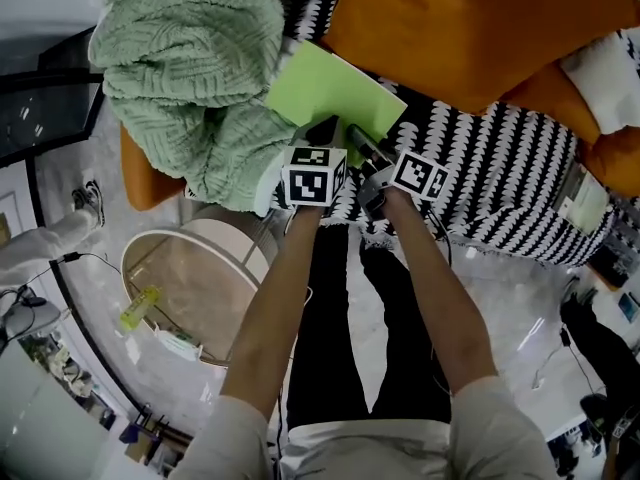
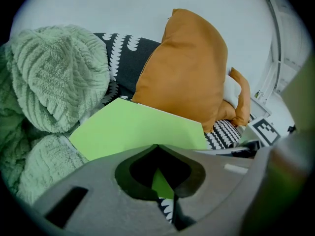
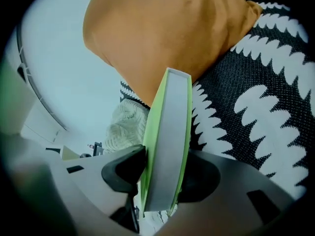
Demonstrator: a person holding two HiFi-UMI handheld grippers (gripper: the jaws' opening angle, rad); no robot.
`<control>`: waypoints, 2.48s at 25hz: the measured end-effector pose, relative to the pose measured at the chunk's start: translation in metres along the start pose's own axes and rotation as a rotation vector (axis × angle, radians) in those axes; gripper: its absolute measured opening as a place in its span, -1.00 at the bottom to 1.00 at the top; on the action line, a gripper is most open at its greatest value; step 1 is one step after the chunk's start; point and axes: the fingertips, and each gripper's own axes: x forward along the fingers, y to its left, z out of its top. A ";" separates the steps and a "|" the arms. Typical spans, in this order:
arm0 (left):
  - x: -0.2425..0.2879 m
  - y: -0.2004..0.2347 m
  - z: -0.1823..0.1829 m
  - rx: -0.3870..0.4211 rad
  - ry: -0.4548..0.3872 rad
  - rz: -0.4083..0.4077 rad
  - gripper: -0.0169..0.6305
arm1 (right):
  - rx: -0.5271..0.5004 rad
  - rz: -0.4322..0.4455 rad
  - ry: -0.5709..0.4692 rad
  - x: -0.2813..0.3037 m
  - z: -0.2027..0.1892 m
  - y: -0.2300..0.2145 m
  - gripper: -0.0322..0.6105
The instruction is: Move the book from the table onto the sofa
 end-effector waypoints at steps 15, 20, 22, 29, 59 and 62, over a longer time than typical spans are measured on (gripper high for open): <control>0.007 -0.002 -0.012 -0.014 0.004 0.004 -0.92 | -0.092 -0.132 0.043 -0.035 -0.018 -0.026 -0.29; 0.011 -0.005 -0.013 0.007 -0.001 0.008 -0.92 | -0.140 -0.124 0.053 -0.041 -0.018 -0.026 -0.29; 0.005 -0.004 -0.010 0.040 0.005 0.024 -0.92 | -0.181 -0.123 0.065 -0.043 -0.016 -0.019 -0.29; -0.035 -0.021 -0.005 0.095 0.043 0.022 -0.92 | -0.261 -0.163 0.105 -0.068 -0.003 0.007 -0.29; -0.278 -0.118 0.058 -0.065 -0.118 0.100 -0.92 | -0.966 -0.393 0.091 -0.201 0.019 0.213 -0.34; -0.298 -0.126 0.065 -0.119 -0.192 0.115 -0.92 | -0.934 -0.389 0.071 -0.223 0.018 0.226 -0.35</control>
